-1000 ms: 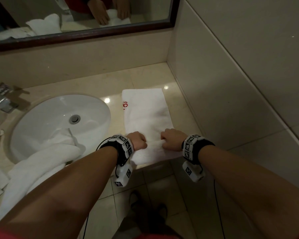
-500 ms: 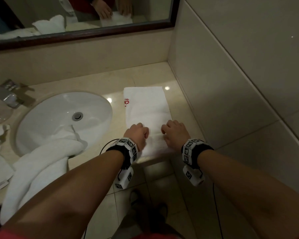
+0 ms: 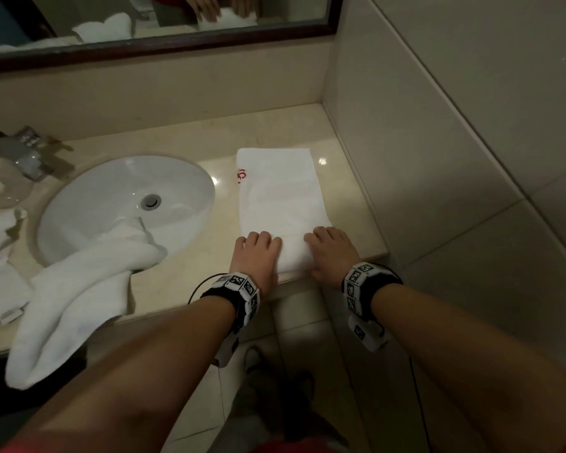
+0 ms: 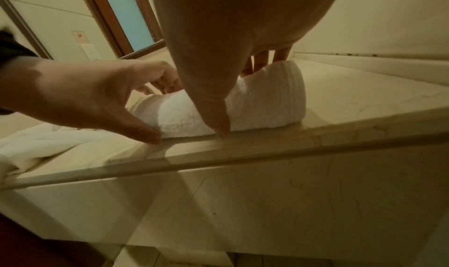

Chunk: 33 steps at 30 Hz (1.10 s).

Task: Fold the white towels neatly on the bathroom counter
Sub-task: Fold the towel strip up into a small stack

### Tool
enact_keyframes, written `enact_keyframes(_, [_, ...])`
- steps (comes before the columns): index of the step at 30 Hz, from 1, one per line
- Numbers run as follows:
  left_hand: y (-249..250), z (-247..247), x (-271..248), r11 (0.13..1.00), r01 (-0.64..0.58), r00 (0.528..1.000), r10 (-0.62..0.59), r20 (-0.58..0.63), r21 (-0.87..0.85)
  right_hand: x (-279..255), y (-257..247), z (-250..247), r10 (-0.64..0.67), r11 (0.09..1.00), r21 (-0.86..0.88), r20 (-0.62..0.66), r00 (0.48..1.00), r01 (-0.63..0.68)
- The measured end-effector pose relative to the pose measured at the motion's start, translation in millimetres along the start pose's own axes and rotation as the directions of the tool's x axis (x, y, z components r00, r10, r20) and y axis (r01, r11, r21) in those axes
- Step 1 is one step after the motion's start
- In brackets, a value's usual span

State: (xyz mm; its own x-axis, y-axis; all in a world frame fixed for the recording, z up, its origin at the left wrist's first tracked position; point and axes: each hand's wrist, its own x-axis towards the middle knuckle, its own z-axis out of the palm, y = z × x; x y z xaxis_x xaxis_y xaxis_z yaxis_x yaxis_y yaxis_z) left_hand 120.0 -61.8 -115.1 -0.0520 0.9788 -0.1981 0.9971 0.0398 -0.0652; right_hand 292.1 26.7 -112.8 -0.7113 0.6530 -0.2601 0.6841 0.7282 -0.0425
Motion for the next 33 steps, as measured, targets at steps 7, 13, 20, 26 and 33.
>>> enact_keyframes(7, [4,-7,0,0.999,0.014,0.999,-0.015,0.045,0.033,-2,-10,2,0.025,0.999,-0.037,-0.069,0.997,-0.028])
enact_keyframes(13, [2,-12,-5,1.0,-0.009,0.997,0.01,0.083,-0.013,-6,-9,-7,-0.016,0.998,-0.068,0.018,1.0,0.017])
enact_keyframes(20, [-7,-25,6,0.991,-0.04,0.978,0.065,0.198,-0.13,-5,-3,-21,-0.067,0.994,-0.077,0.11,0.992,0.076])
enact_keyframes(26, [-15,-34,20,0.969,0.034,0.952,0.042,0.302,-0.244,1,0,-29,-0.083,0.994,-0.062,0.143,0.986,0.093])
enact_keyframes(33, [-23,-36,29,0.956,0.095,0.94,0.006,0.342,-0.278,15,0,-36,-0.072,0.996,-0.035,0.206,0.976,0.081])
